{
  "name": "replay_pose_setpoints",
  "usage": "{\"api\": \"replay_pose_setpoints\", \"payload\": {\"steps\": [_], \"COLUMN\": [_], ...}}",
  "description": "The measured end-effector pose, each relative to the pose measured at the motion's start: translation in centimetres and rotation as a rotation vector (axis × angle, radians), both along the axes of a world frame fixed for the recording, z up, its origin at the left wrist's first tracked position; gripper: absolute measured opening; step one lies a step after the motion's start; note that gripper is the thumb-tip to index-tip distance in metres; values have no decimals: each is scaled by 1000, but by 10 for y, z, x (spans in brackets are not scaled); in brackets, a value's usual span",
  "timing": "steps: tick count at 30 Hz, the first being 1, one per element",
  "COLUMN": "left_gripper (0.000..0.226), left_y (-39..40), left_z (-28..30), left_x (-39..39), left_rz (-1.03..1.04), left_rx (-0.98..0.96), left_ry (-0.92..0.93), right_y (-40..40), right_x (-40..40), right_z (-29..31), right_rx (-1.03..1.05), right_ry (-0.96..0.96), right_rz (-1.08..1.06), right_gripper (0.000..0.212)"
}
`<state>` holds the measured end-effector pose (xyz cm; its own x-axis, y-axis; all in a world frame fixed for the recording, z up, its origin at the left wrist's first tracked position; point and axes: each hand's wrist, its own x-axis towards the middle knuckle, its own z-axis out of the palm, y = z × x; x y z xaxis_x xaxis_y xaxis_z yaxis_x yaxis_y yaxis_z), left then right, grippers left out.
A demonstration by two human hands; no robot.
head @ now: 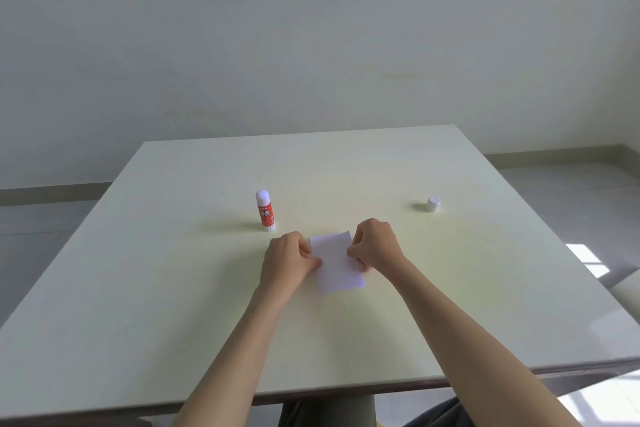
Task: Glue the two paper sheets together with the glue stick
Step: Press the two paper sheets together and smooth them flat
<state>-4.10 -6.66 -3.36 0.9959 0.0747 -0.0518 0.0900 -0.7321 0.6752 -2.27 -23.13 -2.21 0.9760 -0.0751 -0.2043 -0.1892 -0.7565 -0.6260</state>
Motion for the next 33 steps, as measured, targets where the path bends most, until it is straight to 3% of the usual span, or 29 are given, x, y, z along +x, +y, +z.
{"api": "replay_pose_setpoints", "payload": {"steps": [8,11,17,20,22,28,33], "left_gripper": [22,37,66,72,73,75,74], "left_y": [8,14,20,21,22,25,27], "left_z": [0,1,4,5,3,-3,-3], "left_x": [0,-1,0,0,1,4,4], "left_rz": [-318,-372,-487,-507,-505,-512,-526], "left_rx": [273,300,405,452,448,418,402], "left_ry": [-139,-104,-48,-38,-45,-31,-38], "right_y": [-3,-2,-1,3,5,11,14], "right_x": [0,0,-2,-11,-24,-78,-80], "right_z": [2,2,1,-5,-11,-22,-23], "right_rx": [13,5,-13,-111,-228,-446,-553], "right_ry": [26,16,-10,-88,-213,-607,-467], "right_rz": [-15,-10,3,-2,2,247,238], "right_gripper": [20,9,10,7,19,34,34]}}
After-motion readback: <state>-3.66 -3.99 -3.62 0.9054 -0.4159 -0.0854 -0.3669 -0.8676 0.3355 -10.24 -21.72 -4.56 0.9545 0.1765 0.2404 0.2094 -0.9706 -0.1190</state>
